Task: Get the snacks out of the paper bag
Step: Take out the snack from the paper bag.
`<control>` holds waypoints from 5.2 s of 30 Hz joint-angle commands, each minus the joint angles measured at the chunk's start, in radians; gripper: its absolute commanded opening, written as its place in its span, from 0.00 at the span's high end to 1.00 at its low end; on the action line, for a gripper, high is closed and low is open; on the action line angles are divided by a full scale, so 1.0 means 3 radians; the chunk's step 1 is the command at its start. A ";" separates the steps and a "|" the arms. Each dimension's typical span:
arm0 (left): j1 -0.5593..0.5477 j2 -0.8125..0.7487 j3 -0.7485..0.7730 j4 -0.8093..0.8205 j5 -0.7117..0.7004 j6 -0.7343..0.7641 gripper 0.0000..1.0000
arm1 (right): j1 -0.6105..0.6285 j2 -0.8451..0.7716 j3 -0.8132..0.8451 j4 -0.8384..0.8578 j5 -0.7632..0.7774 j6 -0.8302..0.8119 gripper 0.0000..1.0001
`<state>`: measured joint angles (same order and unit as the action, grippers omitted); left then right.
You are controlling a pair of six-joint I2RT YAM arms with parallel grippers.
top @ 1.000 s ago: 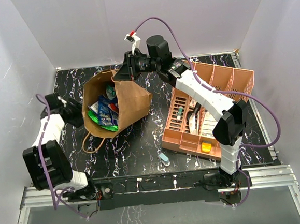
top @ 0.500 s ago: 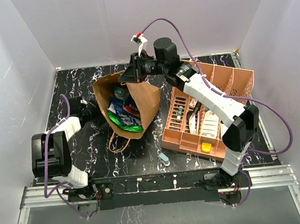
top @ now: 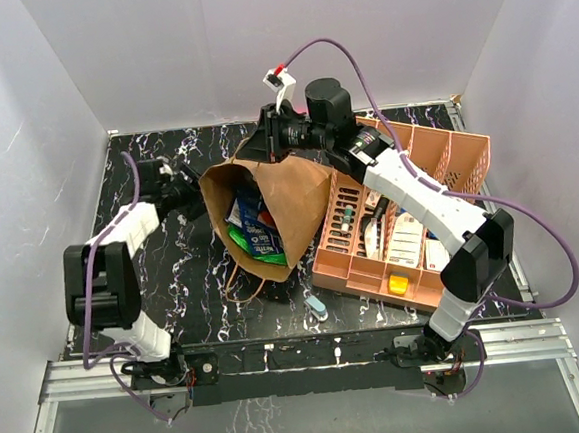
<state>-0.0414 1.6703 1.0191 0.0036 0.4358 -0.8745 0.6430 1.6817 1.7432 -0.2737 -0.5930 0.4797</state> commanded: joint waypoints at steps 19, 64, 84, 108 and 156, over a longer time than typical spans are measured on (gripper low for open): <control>-0.0054 -0.2968 -0.0323 -0.1371 -0.0161 0.0465 0.43 | -0.0549 0.0791 0.1137 0.0226 0.0306 0.0260 0.93; -0.2293 -0.1907 -0.0061 -0.1693 -0.0430 0.6438 0.79 | -0.0554 0.0594 0.0658 0.0554 0.0071 0.0431 0.93; -0.2391 -0.1594 0.0101 -0.1843 -0.0369 0.6482 0.79 | -0.0555 0.0650 0.0740 0.0560 0.0030 0.0446 0.93; -0.2495 -0.1283 0.0148 -0.1676 -0.0848 0.6535 0.73 | -0.0554 0.0628 0.0735 0.0565 0.0019 0.0481 0.93; -0.2439 -0.1794 0.0552 -0.0848 -0.1121 0.5933 1.00 | -0.0559 0.0586 0.0687 0.0544 0.0159 0.0477 0.93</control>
<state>-0.7742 1.1809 1.1076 -0.3210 0.0853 0.9367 0.4778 1.9175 1.9335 -0.1749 -0.5663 0.6304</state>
